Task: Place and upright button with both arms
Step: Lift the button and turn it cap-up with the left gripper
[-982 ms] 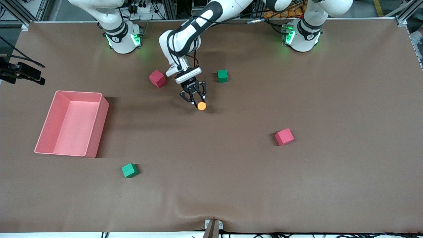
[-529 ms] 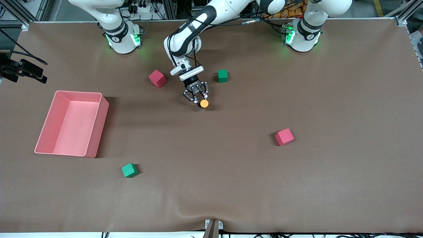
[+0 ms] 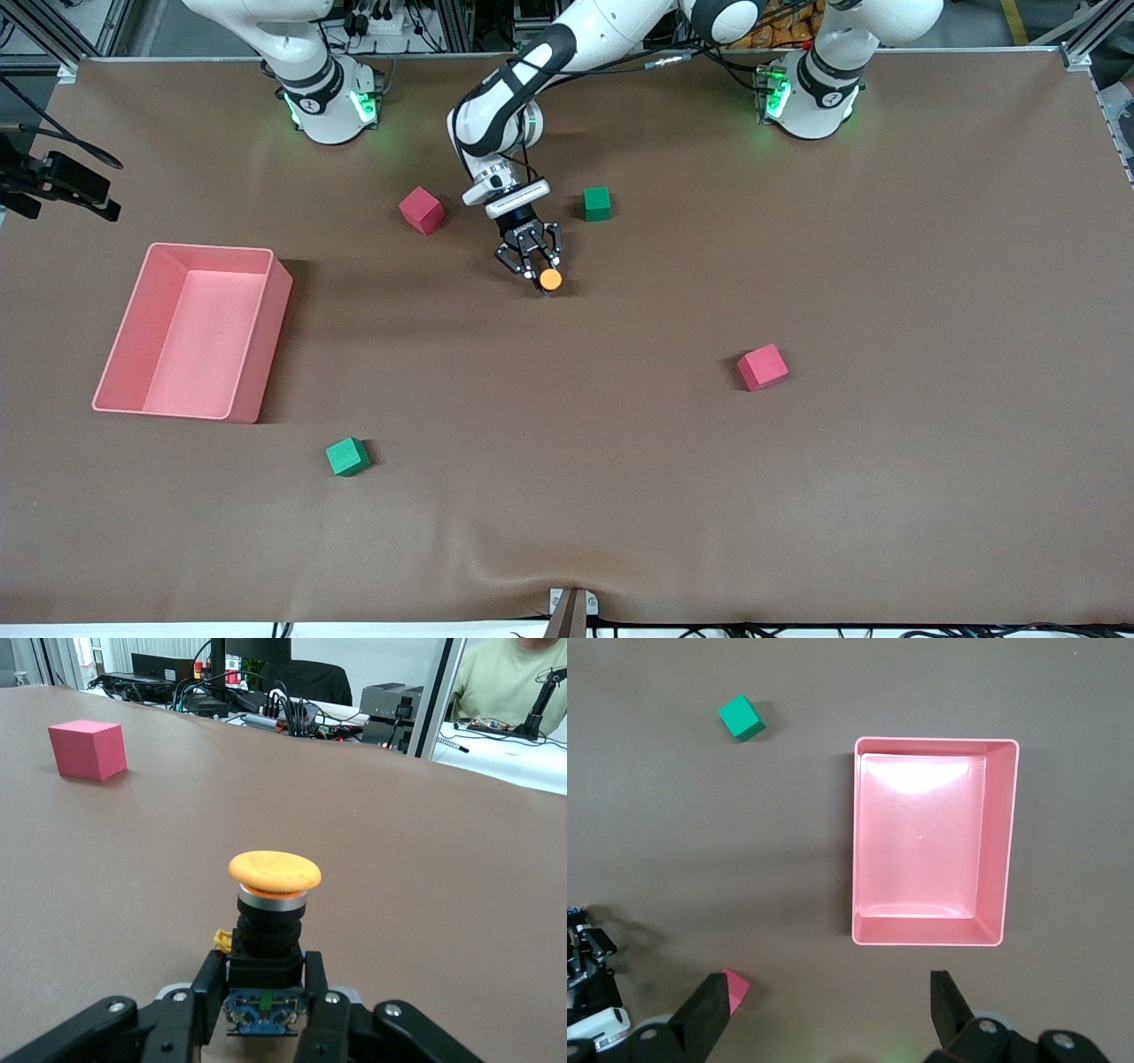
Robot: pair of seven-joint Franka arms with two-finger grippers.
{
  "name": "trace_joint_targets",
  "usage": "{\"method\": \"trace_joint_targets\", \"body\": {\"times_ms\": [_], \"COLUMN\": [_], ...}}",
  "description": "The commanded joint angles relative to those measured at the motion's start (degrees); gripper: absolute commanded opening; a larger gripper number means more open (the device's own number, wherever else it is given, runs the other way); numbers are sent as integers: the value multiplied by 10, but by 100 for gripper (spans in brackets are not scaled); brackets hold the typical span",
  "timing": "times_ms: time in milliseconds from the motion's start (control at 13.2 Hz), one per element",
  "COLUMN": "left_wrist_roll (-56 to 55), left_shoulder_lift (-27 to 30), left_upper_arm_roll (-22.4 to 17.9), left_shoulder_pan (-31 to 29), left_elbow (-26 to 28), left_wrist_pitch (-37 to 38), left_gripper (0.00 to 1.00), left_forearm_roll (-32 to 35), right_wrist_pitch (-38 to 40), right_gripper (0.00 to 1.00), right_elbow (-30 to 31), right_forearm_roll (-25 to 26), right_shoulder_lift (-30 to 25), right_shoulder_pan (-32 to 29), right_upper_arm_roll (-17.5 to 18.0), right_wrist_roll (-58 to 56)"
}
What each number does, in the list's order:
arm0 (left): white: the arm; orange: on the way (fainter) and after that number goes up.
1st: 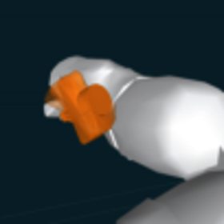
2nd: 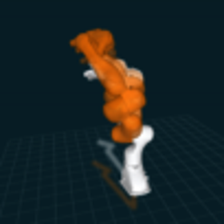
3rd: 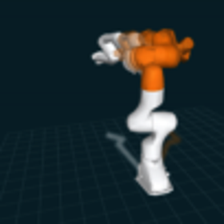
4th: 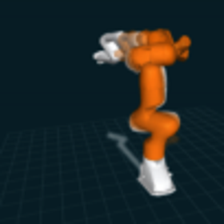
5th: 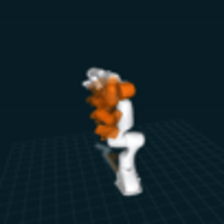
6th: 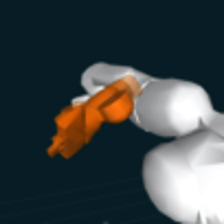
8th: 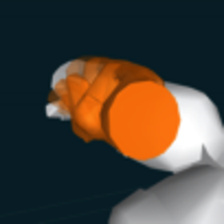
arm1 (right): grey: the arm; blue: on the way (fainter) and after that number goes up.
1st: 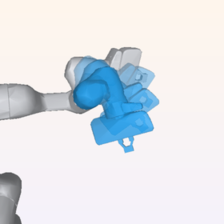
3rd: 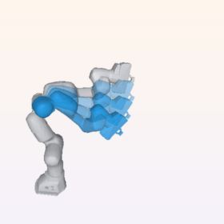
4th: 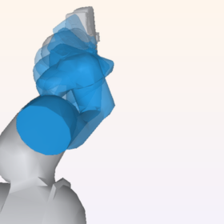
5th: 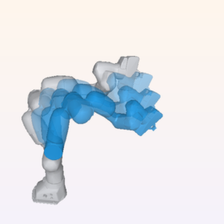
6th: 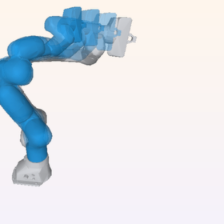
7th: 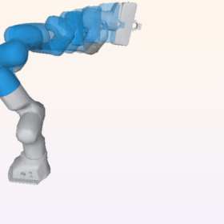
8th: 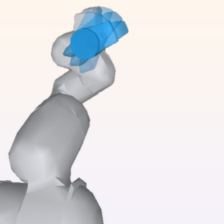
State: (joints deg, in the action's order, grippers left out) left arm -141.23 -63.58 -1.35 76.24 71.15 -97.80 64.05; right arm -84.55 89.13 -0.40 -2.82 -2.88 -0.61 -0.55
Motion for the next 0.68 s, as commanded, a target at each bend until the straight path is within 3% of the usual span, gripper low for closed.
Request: {"method": "trace_joint_targets", "body": {"times_ms": [0, 76, 227, 605], "left_wrist_roll": [-11, -10, -6, 1], "left_shoulder_lift": [-10, -10, -10, -8], "left_upper_arm_roll": [-5, -5, -5, -5], "left_shoulder_pan": [9, 9, 9, 13], "left_elbow": [-7, -9, -8, -7], "left_wrist_pitch": [12, 12, 12, 14], "left_gripper": [29, 48, 69, 69], "left_forearm_roll": [19, 20, 20, 20], "right_wrist_pitch": [6, 10, 36, 59], "right_gripper": [100, 100, 100, 100], "right_elbow": [-19, -23, -53, -70], "right_forearm_roll": [6, 7, 6, -2], "right_shoulder_lift": [7, 9, 27, 38], "right_shoulder_pan": [-1, -1, -1, -2], "right_upper_arm_roll": [3, 3, 3, 3], "right_wrist_roll": [-1, -2, -1, -2]}}
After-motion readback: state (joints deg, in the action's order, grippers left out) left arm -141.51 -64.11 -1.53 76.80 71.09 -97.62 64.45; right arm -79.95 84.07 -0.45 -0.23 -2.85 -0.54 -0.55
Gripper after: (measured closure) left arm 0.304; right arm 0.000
